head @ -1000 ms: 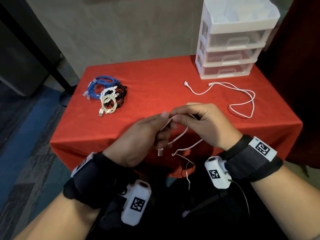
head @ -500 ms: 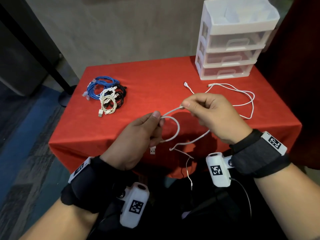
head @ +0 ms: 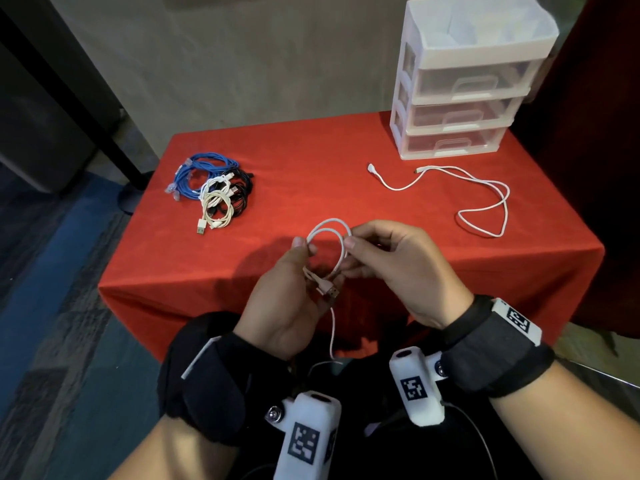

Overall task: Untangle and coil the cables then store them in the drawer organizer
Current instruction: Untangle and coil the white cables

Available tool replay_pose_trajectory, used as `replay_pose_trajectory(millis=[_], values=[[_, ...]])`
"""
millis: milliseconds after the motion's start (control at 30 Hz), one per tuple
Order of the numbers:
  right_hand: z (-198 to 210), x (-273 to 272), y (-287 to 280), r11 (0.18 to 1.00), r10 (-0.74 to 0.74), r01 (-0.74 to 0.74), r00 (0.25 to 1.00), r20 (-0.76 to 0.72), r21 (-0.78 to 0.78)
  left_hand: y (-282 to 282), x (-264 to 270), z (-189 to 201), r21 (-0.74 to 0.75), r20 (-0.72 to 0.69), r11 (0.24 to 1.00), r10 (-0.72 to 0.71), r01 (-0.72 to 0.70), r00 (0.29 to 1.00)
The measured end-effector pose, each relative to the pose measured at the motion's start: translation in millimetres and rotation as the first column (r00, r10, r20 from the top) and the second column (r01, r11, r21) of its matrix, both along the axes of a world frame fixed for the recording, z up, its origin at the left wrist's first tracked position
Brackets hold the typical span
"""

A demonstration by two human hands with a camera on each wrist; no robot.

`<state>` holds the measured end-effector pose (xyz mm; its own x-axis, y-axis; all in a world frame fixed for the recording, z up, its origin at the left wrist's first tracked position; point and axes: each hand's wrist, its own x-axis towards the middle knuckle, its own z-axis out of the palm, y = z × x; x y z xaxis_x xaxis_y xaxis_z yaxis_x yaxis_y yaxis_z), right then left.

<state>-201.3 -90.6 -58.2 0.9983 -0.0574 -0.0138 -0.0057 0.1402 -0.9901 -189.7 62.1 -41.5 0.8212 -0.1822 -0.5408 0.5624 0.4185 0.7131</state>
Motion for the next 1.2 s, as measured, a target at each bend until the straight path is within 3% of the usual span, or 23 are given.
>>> replay_pose_trajectory(millis=[100,267,367,467,700,800,933,1033,1067,1200], values=[[1,-4,5,0.999,-0.009,0.009,1.000,0.019,0.034,-2,-2,6,0.057,0.014,0.998,0.022,-0.022,1.000],[1,-8,7,0.996,-0.050,0.057,0.994,0.101,-0.065,-4,-7,8,0.048,-0.024,0.996,0.083,-0.082,0.996],[1,-10,8,0.995,-0.041,0.049,0.995,0.094,-0.088,-2,-6,9,-0.038,-0.039,0.998,0.047,-0.049,0.998],[-2,-14,10,0.994,0.024,-0.017,0.998,0.056,-0.111,-3,-4,5,-0.092,0.026,0.991,0.103,-0.100,0.994],[-1,-18,1,0.953,0.274,-0.277,0.961,-0.043,-0.120,7,-7,-9,0.160,0.278,0.977,0.095,-0.144,0.956],[2,-15,-6,0.918,0.317,-0.314,0.948,-0.030,-0.243,16,-9,-7,0.381,0.479,0.907,-0.028,-0.179,0.878],[15,-2,-16,0.864,0.254,-0.146,0.953,0.167,-0.482,24,-7,5,0.579,0.604,0.814,-0.391,-0.046,0.694],[24,6,-15,0.686,0.401,-0.150,0.895,0.197,-0.712,28,-1,16,0.653,0.605,0.757,-0.543,0.027,0.583],[25,7,-15,0.659,0.422,-0.154,0.886,0.192,-0.736,28,1,19,0.655,0.609,0.755,-0.547,0.024,0.574],[30,12,-12,0.714,0.378,-0.152,0.905,0.193,-0.684,28,7,24,0.620,0.637,0.784,-0.492,-0.016,0.593]])
